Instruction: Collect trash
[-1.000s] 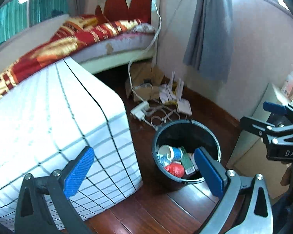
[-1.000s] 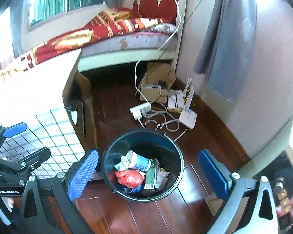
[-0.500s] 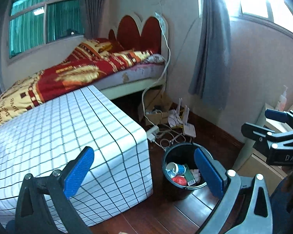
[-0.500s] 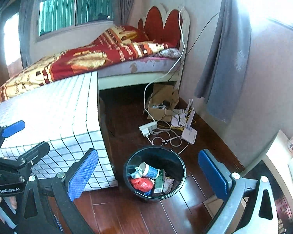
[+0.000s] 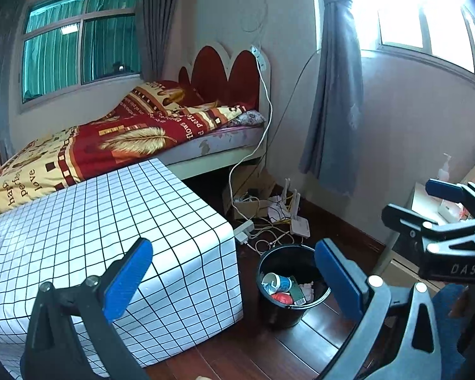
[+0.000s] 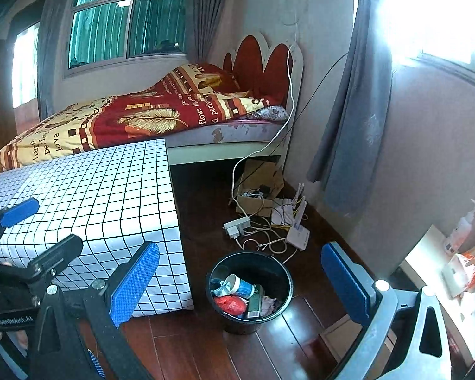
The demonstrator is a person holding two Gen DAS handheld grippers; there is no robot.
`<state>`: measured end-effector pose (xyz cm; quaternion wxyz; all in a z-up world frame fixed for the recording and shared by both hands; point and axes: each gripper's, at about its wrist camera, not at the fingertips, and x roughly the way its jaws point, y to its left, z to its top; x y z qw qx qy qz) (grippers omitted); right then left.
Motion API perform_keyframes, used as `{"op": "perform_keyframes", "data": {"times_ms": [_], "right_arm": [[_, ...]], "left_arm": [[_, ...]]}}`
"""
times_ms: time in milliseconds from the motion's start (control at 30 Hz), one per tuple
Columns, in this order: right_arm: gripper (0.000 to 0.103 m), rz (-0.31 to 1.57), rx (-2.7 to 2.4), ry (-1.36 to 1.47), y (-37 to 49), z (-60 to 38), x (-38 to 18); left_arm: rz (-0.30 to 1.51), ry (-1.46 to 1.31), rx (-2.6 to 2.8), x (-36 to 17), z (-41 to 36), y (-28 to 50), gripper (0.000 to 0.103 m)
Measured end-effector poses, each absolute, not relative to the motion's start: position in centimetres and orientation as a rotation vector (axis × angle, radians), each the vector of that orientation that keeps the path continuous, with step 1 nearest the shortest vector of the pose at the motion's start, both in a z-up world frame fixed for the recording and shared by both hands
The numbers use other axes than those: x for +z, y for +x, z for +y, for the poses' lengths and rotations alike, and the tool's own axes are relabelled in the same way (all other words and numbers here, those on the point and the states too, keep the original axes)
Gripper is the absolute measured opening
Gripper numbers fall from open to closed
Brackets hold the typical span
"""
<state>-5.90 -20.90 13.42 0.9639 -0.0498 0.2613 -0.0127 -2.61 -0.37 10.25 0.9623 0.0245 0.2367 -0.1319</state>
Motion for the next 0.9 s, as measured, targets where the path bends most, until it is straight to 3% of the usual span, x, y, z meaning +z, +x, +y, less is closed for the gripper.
{"op": "perform_keyframes", "data": {"times_ms": [900], "right_arm": [[0.103, 0.511, -0.035, -0.094, -6.86, -21.45, 14.30]], "left_arm": [[0.450, 0.068, -0.297, 11.13, -1.39, -3.48, 0.103]]}}
